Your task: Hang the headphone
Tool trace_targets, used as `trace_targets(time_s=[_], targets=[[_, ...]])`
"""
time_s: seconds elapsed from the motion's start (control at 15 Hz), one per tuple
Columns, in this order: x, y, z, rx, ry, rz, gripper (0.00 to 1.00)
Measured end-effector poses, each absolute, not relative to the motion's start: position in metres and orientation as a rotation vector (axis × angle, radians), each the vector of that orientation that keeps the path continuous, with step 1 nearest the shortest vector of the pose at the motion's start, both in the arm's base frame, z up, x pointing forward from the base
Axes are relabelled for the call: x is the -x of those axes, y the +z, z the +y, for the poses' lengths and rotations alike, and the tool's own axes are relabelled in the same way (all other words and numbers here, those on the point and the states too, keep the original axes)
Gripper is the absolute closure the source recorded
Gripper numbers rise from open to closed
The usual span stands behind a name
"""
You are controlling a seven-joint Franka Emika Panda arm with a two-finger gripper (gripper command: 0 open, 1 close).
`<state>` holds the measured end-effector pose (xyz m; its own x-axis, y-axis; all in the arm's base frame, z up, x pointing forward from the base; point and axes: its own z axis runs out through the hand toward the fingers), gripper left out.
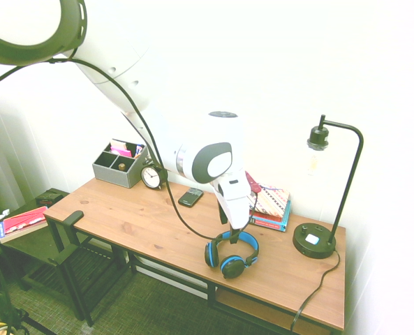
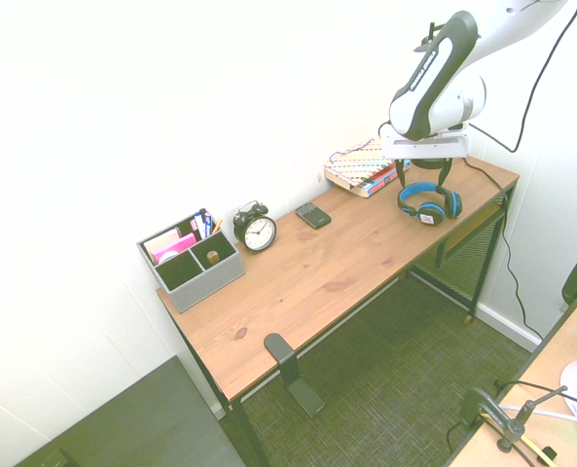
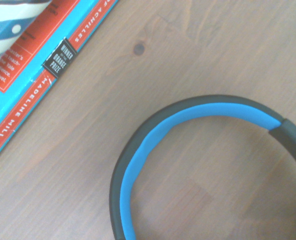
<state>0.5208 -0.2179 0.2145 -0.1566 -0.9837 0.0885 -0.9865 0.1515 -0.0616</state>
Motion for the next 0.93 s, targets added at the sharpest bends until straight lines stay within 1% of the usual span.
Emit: trace_targets(time_s=[0.53,0.6,0.93], targets=[[-0.554,0.187,-0.232,-2.127,0.153,-2.349,0.0],[-0.558,0.182,-0.234,-2.133,0.146,-2.346,1.0],[-0.58,0.171,-0.24,-2.146,0.165,-2.336,1.0]])
